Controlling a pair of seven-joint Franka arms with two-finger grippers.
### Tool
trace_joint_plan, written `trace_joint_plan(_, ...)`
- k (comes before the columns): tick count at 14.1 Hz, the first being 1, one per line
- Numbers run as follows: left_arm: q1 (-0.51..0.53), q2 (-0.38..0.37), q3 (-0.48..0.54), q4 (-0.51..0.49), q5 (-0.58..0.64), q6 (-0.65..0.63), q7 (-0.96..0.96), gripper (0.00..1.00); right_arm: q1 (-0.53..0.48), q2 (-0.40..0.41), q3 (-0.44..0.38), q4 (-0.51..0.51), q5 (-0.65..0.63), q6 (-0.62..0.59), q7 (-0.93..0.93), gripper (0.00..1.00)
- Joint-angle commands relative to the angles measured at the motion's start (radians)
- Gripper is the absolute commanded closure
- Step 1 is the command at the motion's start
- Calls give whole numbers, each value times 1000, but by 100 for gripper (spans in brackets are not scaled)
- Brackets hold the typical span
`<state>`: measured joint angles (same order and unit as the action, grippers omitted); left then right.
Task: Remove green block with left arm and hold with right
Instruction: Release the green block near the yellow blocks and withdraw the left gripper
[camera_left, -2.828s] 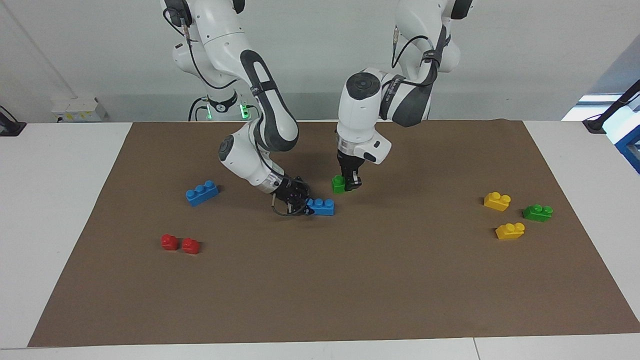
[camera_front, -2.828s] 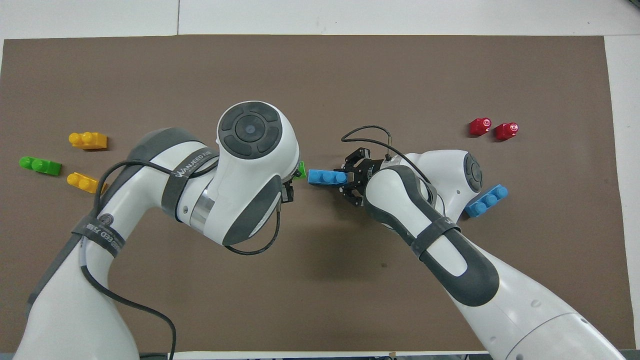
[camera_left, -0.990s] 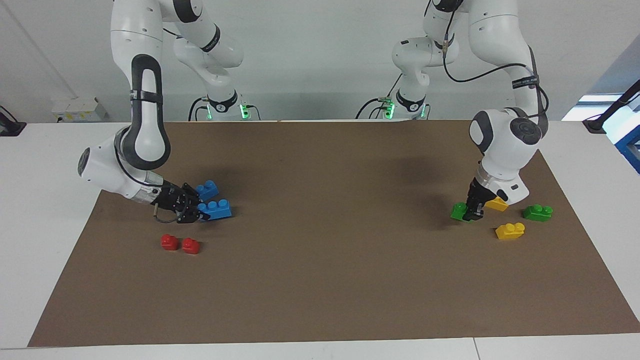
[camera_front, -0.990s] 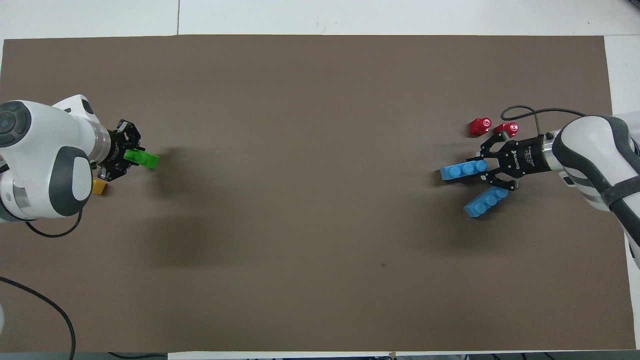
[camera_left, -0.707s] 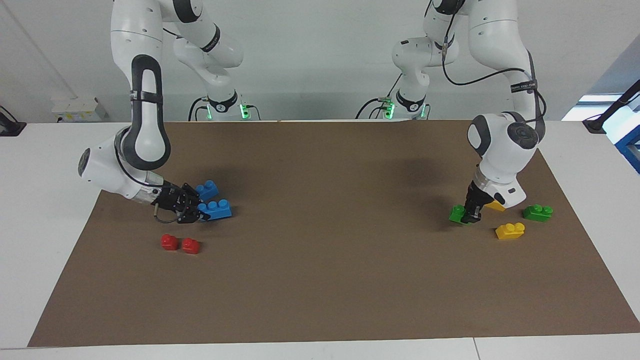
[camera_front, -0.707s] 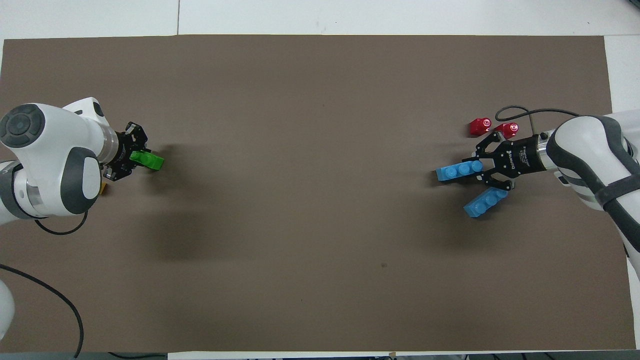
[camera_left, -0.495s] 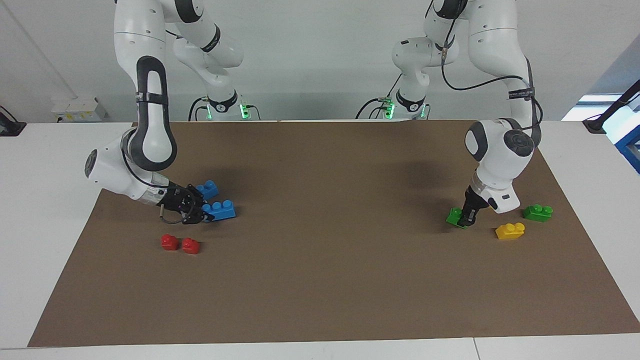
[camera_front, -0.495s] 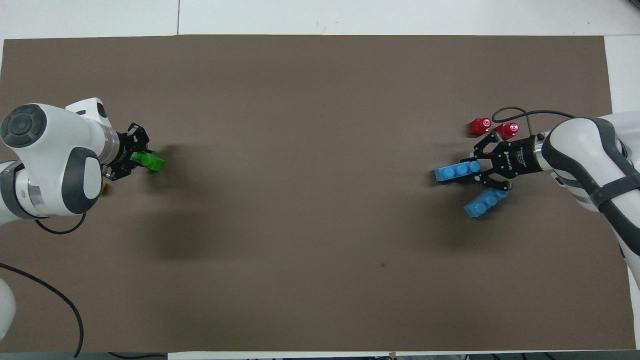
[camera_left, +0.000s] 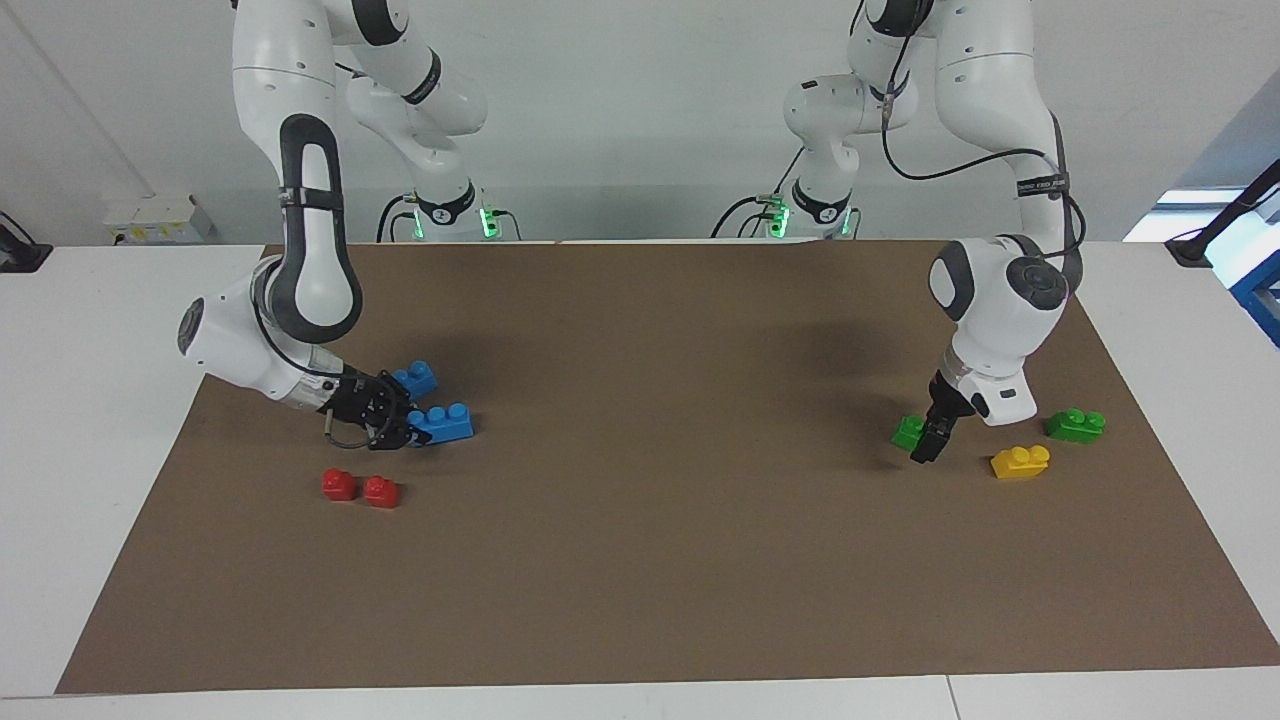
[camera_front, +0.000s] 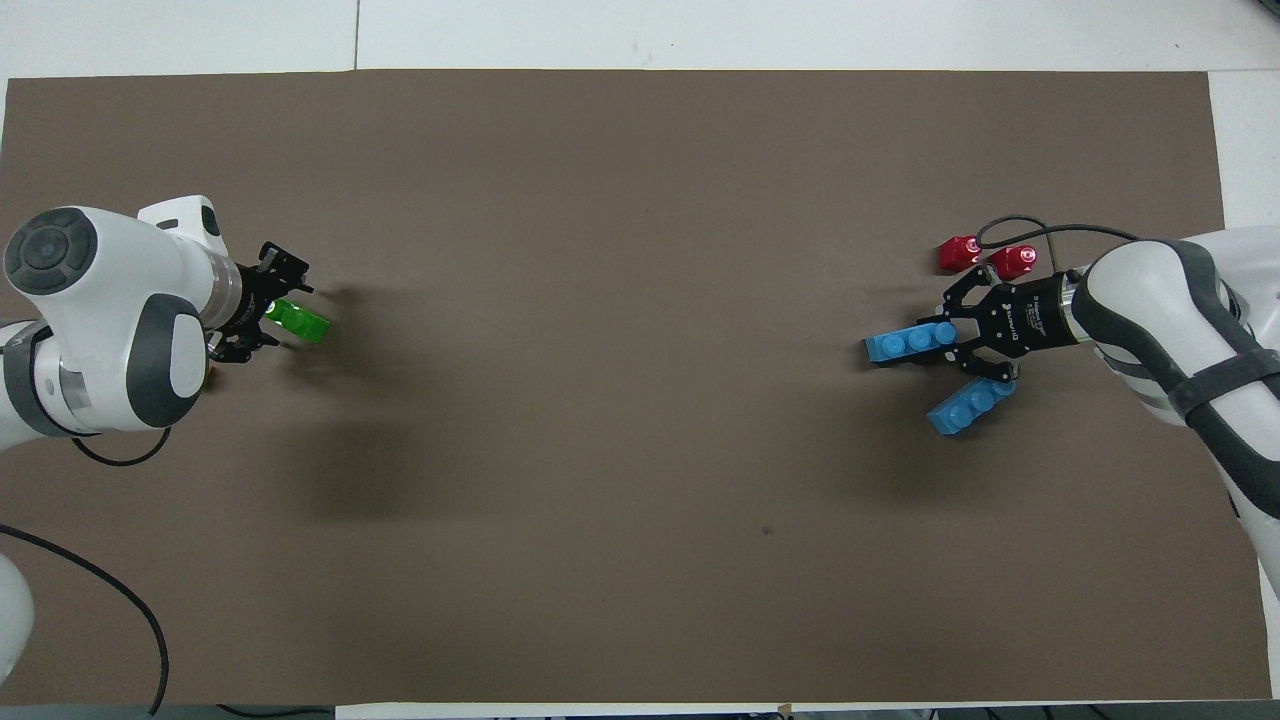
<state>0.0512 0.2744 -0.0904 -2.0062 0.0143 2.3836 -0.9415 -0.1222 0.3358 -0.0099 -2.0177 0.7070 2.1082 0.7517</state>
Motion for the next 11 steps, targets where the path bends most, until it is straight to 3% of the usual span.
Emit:
trace_joint_plan(1, -4, -43, 1, 26, -7, -1, 26, 0, 1, -3, 7, -27, -4, 55, -8, 100)
trace_joint_plan(4, -10, -44, 0, 139, 16, -102, 52, 0, 3, -3, 8, -27, -4, 56, -8, 100)
trace_joint_plan(5, -11, -44, 0, 177, 47, -162, 123, 0, 19, -1, 7, -27, -4, 56, -6, 92)
trace_joint_plan(7, -8, -58, -2, 243, 59, -283, 319, 0, 29, -1, 7, -26, -4, 58, -2, 32)
trace_joint_plan(9, -4, -90, -2, 279, 61, -360, 474, 0, 36, -1, 7, -21, -4, 56, 38, 12)
trace_joint_plan(11, -2, -130, -2, 299, 61, -417, 605, 0, 38, -4, 7, -15, -9, 49, 63, 8)
